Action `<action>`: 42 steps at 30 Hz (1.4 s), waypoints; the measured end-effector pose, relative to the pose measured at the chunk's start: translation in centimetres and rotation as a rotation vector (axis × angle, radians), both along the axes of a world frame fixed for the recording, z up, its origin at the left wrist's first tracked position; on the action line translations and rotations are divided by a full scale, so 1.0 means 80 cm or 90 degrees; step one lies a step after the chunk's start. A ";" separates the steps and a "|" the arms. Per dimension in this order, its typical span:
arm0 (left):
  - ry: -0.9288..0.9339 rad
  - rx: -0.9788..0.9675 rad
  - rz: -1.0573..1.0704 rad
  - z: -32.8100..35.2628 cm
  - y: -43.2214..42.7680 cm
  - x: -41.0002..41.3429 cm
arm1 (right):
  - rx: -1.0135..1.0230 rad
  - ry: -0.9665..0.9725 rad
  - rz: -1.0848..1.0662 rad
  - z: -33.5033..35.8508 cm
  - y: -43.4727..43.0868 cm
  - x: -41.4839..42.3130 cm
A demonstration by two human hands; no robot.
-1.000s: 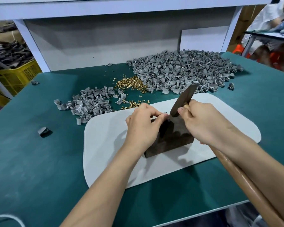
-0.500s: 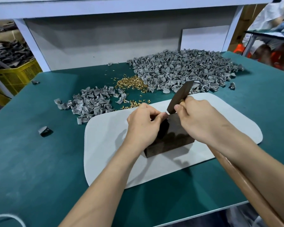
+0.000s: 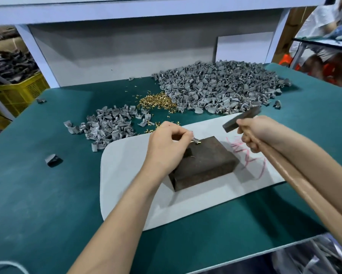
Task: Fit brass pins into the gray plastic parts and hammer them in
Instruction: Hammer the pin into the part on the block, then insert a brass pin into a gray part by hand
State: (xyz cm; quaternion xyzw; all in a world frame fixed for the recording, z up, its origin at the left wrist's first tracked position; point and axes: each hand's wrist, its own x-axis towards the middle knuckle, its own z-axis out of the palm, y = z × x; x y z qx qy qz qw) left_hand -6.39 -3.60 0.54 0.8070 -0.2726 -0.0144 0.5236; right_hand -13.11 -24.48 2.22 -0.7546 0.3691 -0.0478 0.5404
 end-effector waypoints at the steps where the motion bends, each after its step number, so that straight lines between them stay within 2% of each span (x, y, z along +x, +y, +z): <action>1: 0.015 -0.039 0.008 0.001 0.002 0.002 | -0.001 0.017 -0.016 -0.009 -0.006 0.001; 2: 0.032 -0.075 0.019 0.003 0.004 0.003 | -0.047 0.043 -0.012 -0.017 -0.011 0.003; 3: 0.044 -0.101 0.032 0.004 0.005 0.004 | -0.146 0.097 0.006 -0.021 -0.015 0.002; 5: 0.059 -0.123 0.047 0.003 0.005 0.006 | -0.457 0.237 0.048 -0.016 -0.019 0.000; 6: 0.069 -0.127 0.047 0.002 0.004 0.006 | -0.569 0.259 0.042 -0.009 -0.016 -0.001; 8: 0.089 -0.142 0.037 -0.001 0.002 0.005 | -0.638 0.177 0.047 0.009 -0.005 -0.001; 11: 0.080 -0.154 0.033 -0.002 0.002 0.005 | -0.567 -0.094 0.241 0.028 0.029 0.006; 12: 0.074 -0.156 0.030 -0.002 0.002 0.004 | -0.530 -0.135 0.325 0.031 0.043 0.008; 14: 0.061 -0.161 0.022 -0.002 0.002 0.003 | -0.516 -0.133 0.443 0.027 0.063 0.016; 16: 0.057 -0.162 0.018 -0.004 0.001 0.002 | -0.526 -0.119 0.480 0.020 0.069 0.025; 23: 0.007 -0.126 0.008 -0.009 -0.002 0.001 | -0.516 -0.168 0.495 -0.002 0.060 0.038; 28: -0.141 -0.040 -0.015 -0.014 -0.003 -0.002 | -0.265 -0.354 0.368 -0.015 0.061 0.038; 30: -0.161 -0.037 -0.024 -0.015 -0.005 -0.002 | -0.210 -0.403 0.348 -0.017 0.059 0.035; 34: -0.164 -0.046 -0.029 -0.015 -0.007 -0.005 | -0.124 -0.431 0.375 -0.016 0.055 0.028; 42: -0.206 -0.071 -0.001 -0.014 -0.006 -0.006 | -0.095 -0.445 0.363 -0.012 0.056 0.019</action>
